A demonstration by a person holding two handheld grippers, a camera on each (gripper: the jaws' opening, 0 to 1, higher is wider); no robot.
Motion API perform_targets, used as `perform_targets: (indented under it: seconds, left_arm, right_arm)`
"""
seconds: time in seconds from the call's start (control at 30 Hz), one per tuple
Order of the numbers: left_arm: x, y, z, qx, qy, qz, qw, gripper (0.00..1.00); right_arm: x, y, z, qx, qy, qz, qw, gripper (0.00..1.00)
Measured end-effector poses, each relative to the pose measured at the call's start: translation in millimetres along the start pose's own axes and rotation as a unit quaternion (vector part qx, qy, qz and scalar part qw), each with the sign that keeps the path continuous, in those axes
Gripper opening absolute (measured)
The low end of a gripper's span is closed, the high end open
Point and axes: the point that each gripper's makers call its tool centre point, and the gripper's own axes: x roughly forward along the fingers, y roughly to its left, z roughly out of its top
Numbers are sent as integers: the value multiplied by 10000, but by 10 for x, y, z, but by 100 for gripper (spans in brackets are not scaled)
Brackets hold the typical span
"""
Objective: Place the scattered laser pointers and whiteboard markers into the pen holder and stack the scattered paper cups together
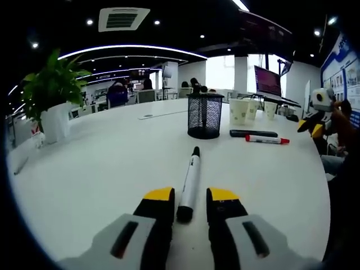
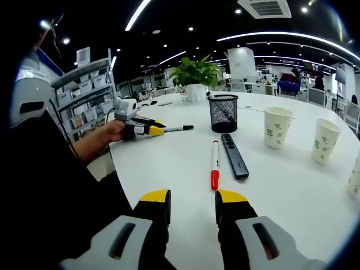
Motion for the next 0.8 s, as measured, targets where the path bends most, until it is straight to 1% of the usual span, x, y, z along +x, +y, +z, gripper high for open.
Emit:
perform_targets:
  seconds: [0.17, 0.33, 0.57, 0.8]
  left_arm:
    - [7, 15, -23, -5, 62, 36, 10000, 23]
    - [15, 20, -19, 3, 51, 58, 10000, 21]
    - [15, 35, -19, 57, 42, 101, 9999, 13]
    - [10, 31, -19, 122, 29, 119, 9999, 13]
  right_arm:
    - [10, 1, -9, 14, 9, 2, 10000, 34]
    - [11, 5, -18, 14, 22, 6, 10000, 34]
    - [10, 4, -21, 26, 13, 0, 10000, 34]
    - [9, -4, -30, 43, 10, -2, 10000, 34]
